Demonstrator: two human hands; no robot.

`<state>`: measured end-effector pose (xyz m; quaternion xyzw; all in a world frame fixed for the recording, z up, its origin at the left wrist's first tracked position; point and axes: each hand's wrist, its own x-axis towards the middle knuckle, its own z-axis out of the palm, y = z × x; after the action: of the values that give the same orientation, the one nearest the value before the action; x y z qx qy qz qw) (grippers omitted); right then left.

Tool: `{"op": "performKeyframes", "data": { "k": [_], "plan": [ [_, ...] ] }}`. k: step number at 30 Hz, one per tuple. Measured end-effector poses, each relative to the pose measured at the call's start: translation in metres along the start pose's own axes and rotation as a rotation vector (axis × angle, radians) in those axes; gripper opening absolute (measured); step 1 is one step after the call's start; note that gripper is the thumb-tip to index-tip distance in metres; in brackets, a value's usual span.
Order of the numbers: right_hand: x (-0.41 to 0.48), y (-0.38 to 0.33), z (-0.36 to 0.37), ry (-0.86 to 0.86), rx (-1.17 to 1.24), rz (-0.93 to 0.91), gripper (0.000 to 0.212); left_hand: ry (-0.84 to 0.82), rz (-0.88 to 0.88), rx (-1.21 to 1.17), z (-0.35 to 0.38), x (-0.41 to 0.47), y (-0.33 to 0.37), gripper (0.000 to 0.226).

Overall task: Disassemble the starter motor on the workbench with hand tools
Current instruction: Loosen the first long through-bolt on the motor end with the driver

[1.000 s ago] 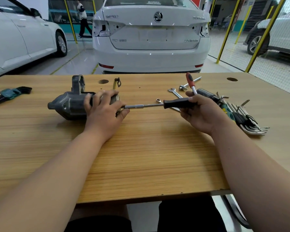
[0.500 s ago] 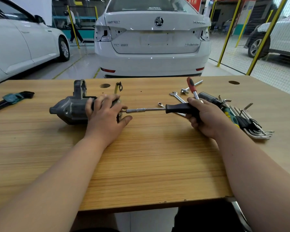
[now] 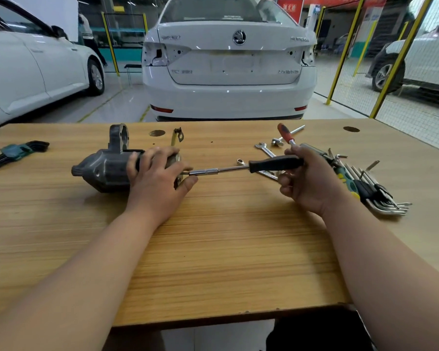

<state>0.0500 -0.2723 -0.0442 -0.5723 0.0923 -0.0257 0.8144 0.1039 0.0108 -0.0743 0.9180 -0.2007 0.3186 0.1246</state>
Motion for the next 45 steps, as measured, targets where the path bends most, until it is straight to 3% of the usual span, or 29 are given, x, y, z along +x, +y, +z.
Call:
{"op": "performKeyframes", "data": {
  "k": [3, 6, 13, 17, 22, 27, 29, 35, 40, 45],
  "plan": [
    [0.0, 0.0, 0.002, 0.166, -0.347, -0.124, 0.04, 0.0, -0.003, 0.009, -0.001, 0.0, 0.001, 0.032],
    [-0.001, 0.002, -0.002, 0.23, -0.593, -0.28, 0.042, -0.003, 0.001, 0.021, -0.001, 0.0, 0.002, 0.032],
    [-0.001, 0.0, -0.005, 0.137, -0.476, -0.311, 0.01, -0.004, 0.0, 0.037, -0.003, 0.0, 0.002, 0.037],
    [0.004, -0.001, -0.007, 0.07, -0.165, -0.145, 0.027, -0.013, -0.002, 0.033, -0.003, 0.0, 0.003, 0.038],
    [0.005, 0.0, -0.005, -0.004, 0.063, -0.027, 0.015, -0.023, -0.008, 0.03, -0.005, 0.0, 0.003, 0.039],
    [0.003, 0.002, 0.001, 0.048, 0.015, -0.004, 0.009, -0.024, -0.003, 0.011, -0.005, -0.001, 0.002, 0.039],
    [0.003, 0.0, 0.004, 0.127, -0.055, -0.014, 0.025, -0.029, -0.013, 0.0, -0.004, -0.001, 0.002, 0.046],
    [0.007, 0.001, -0.001, 0.286, -0.655, -0.137, 0.048, -0.017, -0.021, -0.025, -0.002, 0.001, 0.001, 0.046],
    [0.008, -0.001, -0.005, 0.261, -0.714, -0.128, 0.045, -0.014, -0.019, -0.018, -0.002, 0.0, 0.001, 0.038],
    [0.005, -0.001, -0.003, 0.195, -0.54, -0.171, 0.034, -0.006, -0.022, -0.009, -0.001, 0.0, 0.0, 0.033]
  ]
}}
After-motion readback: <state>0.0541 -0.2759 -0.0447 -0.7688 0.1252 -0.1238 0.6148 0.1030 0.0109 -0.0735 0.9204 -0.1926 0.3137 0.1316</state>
